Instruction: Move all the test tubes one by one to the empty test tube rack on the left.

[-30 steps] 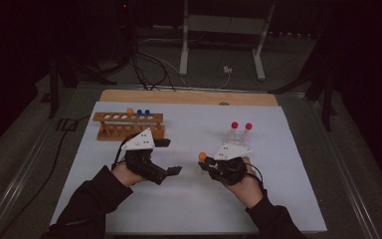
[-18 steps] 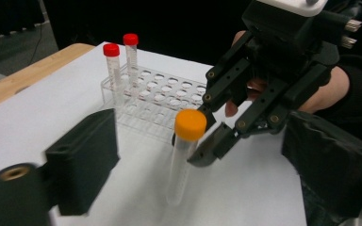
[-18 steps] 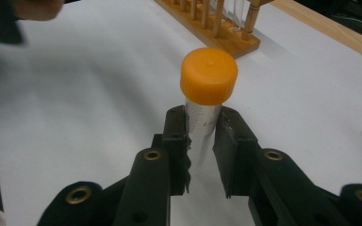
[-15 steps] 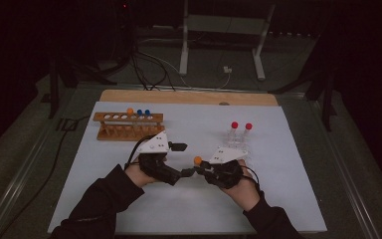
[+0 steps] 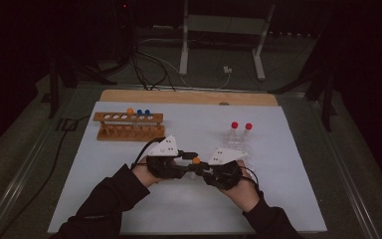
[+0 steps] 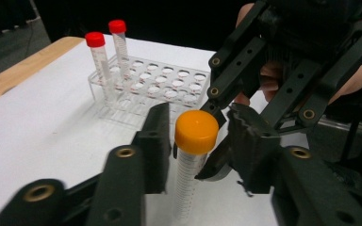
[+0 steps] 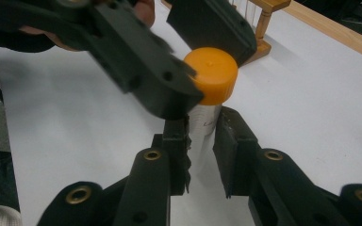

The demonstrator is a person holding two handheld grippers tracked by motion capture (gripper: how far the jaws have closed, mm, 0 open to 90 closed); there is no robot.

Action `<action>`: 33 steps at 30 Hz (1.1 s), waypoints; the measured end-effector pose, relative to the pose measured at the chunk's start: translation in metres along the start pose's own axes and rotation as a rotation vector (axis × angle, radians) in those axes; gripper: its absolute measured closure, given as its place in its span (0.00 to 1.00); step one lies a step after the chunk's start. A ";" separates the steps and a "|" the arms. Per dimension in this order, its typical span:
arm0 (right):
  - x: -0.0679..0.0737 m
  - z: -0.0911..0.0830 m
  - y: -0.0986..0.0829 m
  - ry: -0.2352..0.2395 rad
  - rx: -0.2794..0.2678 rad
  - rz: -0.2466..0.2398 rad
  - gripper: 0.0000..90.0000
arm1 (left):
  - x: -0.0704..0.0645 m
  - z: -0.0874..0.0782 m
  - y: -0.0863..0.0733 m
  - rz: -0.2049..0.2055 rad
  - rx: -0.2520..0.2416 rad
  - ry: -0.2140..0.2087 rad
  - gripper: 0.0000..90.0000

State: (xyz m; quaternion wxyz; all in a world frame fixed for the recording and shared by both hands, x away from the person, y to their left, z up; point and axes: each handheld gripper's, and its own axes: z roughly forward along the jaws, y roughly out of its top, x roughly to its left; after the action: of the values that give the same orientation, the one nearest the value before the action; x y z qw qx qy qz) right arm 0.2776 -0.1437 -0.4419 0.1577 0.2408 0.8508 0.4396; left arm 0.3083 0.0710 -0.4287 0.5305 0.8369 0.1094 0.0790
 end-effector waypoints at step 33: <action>-0.006 -0.013 0.002 0.035 -0.118 0.069 0.09 | 0.024 -0.072 -0.013 -0.042 -0.017 0.183 0.80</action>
State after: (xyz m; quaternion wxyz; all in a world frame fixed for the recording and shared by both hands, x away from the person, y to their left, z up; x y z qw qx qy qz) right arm 0.2767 -0.1549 -0.4326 0.1413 0.2527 0.8173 0.4982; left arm 0.3118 0.1457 -0.4092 0.5269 0.8191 0.1744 0.1449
